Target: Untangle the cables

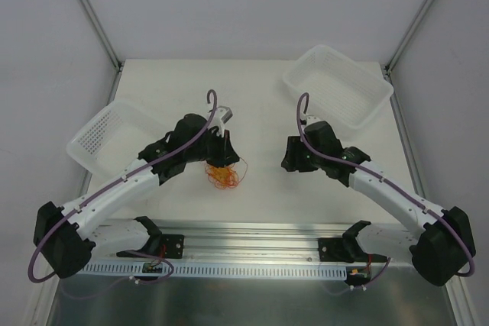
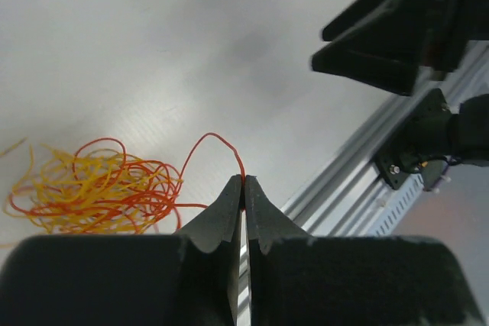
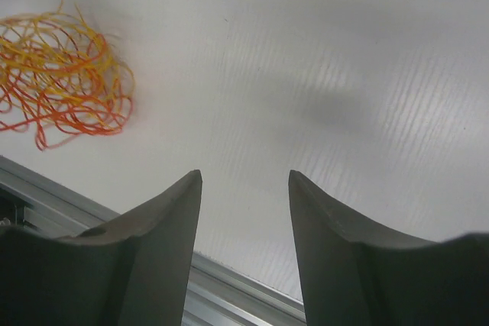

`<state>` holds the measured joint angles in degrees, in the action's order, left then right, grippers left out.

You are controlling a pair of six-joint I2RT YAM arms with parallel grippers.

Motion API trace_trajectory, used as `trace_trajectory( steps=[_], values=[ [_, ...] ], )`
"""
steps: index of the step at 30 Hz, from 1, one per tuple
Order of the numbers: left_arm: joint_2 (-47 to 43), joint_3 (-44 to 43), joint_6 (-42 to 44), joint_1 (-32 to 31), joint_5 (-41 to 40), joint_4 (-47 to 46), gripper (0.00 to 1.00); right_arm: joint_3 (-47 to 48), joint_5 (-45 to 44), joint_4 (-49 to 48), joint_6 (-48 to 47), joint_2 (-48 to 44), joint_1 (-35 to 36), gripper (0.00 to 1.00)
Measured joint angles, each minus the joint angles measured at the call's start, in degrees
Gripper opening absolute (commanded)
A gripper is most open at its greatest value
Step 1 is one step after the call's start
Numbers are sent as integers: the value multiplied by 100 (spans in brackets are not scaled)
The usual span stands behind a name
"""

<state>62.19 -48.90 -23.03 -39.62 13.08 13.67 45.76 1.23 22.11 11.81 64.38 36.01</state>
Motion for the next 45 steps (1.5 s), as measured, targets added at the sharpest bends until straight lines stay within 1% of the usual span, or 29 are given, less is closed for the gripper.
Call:
trace_trajectory(
  steps=[4,8,11,15,21,26,31,37,38,41,42,44,45],
  values=[
    [271,-651,116,-433,299,-70,0,31,186,-101,4,212,-2,56],
    [280,-903,341,-654,507,-236,0,31,251,-155,-2,267,-2,56],
    [282,-826,498,-654,619,-275,0,33,271,-199,-33,271,-2,57],
    [420,-487,566,-654,619,-323,0,37,280,-195,-63,321,-2,59],
    [1220,-107,369,-654,575,-310,0,57,240,-114,-94,339,42,62],
    [1596,-92,35,-654,426,-313,0,125,105,-33,-15,313,411,64],
    [1624,-98,-131,-654,260,-334,0,125,68,-42,140,291,951,67],
    [1624,-101,-190,-654,125,-354,0,125,46,-44,170,354,1423,67],
    [1622,-101,-192,-654,114,-354,0,125,44,-46,170,400,1460,66],
    [1596,-101,-192,-654,13,-354,0,127,22,-52,170,603,1513,59],
    [1565,-101,-192,-654,-24,-354,0,125,20,-57,168,686,1515,51],
    [1458,-101,-190,-654,-90,-354,0,120,-7,-57,164,841,1521,40],
    [1399,-101,-188,-651,-140,-352,0,114,-59,-61,173,894,1521,28]
  ],
)
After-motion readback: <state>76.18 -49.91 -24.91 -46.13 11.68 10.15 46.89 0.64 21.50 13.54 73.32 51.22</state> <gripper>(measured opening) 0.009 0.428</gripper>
